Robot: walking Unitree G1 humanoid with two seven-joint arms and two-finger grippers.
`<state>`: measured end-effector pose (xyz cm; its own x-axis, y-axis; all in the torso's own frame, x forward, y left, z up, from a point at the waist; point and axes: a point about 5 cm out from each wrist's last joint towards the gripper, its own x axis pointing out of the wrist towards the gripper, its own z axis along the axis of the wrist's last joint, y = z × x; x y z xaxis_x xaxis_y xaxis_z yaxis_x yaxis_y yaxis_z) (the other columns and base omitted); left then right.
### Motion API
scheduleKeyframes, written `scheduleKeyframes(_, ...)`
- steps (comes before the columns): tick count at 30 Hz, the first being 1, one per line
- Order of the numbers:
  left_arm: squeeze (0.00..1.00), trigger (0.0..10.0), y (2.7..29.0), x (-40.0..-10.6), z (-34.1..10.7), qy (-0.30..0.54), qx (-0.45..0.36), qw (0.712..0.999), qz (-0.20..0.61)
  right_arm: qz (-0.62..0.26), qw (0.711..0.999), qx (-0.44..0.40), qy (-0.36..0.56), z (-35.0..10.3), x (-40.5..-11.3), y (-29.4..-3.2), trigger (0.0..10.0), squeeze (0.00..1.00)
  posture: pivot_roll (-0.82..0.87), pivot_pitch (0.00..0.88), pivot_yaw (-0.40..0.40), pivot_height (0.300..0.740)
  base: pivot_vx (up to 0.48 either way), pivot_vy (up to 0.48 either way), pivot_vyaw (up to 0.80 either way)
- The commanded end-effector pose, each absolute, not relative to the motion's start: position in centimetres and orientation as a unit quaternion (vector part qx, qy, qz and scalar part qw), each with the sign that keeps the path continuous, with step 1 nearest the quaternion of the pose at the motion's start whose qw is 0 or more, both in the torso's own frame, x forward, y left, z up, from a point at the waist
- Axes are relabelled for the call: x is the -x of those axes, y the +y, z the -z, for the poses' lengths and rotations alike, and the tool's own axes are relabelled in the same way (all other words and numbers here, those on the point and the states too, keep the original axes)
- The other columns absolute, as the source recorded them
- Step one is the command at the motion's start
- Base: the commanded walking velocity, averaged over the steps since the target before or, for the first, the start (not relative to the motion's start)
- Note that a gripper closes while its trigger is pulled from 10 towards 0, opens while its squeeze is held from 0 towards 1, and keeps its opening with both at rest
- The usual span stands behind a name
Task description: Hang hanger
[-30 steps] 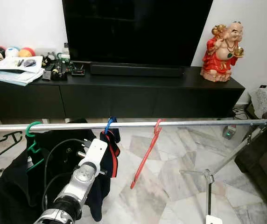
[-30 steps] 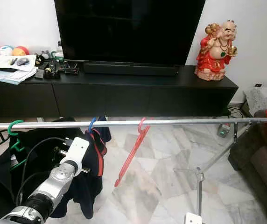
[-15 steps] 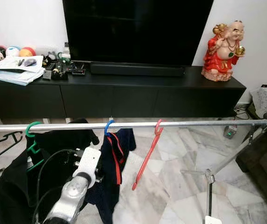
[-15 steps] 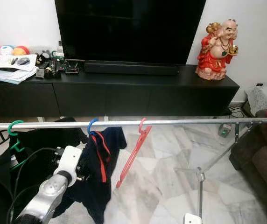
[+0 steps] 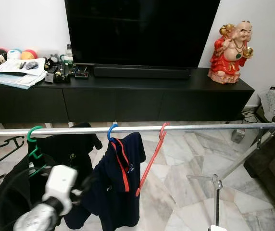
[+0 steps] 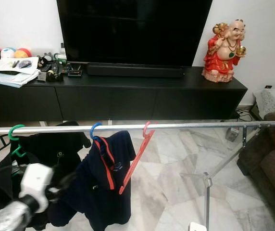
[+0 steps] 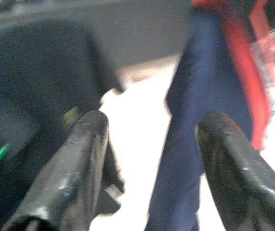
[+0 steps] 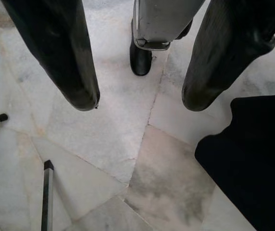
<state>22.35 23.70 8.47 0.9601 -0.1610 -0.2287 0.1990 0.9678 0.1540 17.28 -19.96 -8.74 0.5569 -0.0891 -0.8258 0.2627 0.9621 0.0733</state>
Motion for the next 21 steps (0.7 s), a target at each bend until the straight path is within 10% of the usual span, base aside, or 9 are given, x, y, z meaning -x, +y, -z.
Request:
scheduleKeyframes(1,0.0,10.0,25.2,-21.5,-7.2,0.147,-0.106,0.981,0.072,0.104,0.875,-0.093,0.463,8.8,-17.2,-20.2,10.0,0.0,0.17,0.0,-0.077,0.74,0.0,0.0,0.0)
scheduleKeyframes(21,0.0,10.0,23.5,-18.9,6.7,0.443,-0.097,0.891,0.01,0.1,0.873,-0.1,0.466,8.9,-17.2,-19.2,10.0,0.0,0.12,0.0,-0.046,0.74,0.0,0.0,0.0)
